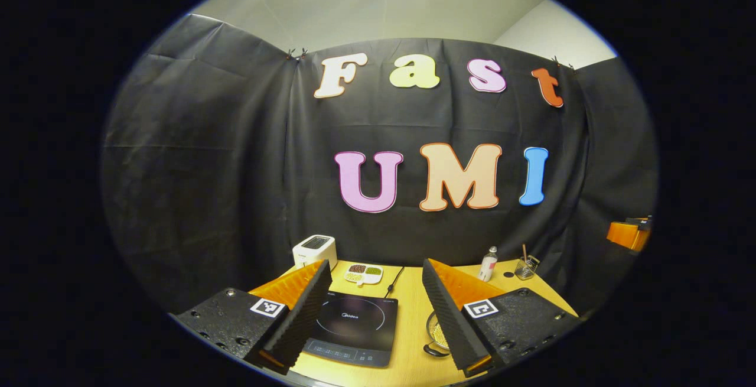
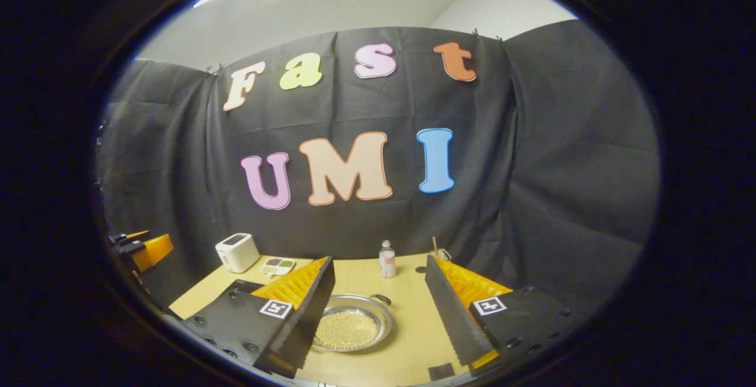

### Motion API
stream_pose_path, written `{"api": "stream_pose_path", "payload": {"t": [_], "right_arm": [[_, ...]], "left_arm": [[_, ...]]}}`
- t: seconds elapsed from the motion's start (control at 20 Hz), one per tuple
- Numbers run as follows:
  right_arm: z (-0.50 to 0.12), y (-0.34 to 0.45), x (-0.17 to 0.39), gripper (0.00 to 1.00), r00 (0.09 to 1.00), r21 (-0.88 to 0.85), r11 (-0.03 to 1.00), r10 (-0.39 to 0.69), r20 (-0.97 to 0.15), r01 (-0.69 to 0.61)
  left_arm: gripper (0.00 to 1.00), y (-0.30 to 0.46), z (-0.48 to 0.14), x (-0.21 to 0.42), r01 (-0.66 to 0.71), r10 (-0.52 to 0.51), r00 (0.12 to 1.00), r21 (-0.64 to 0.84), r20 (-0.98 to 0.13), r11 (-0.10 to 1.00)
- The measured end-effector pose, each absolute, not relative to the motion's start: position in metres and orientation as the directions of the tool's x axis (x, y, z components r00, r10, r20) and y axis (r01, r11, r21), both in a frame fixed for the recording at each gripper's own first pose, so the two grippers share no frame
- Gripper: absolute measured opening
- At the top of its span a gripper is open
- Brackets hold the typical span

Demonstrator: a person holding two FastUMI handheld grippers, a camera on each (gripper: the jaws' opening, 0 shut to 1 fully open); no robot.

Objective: First push the handle of the pot to place it horizontally, then grasp the pot with both hands and set it on the induction cooktop.

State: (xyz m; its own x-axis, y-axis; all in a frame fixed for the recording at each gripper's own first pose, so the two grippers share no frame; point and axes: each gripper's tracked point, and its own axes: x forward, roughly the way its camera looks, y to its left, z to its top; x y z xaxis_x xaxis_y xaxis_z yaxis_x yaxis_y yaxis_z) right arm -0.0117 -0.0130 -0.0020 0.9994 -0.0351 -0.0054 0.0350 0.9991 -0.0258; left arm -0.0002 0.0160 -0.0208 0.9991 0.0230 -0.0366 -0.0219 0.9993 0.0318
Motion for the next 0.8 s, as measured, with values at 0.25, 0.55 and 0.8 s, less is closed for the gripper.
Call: {"api": "stream_pose_path", "payload": {"t": [0.25,0.55,0.8], "right_arm": [[0.003,-0.018,-0.011,0.94,0.999,-0.018,0.999,-0.042,0.006,0.043],[0.000,-0.016,-0.006,0.89,1.000,-0.032,0.999,-0.030,-0.008,0.030],[-0.005,-0.013,-0.002,0.66,0.999,-0.051,0.998,-0.029,-0.019,0.028]], "left_arm": [[0.94,0.012,-0.023,0.002,-0.013,0.015,0.999,0.033,-0.049,0.999],[0.94,0.012,-0.024,0.005,-0.020,0.021,0.998,0.021,-0.058,1.000],[0.94,0.010,-0.030,0.005,-0.012,0.013,0.997,0.011,-0.076,1.000]]}}
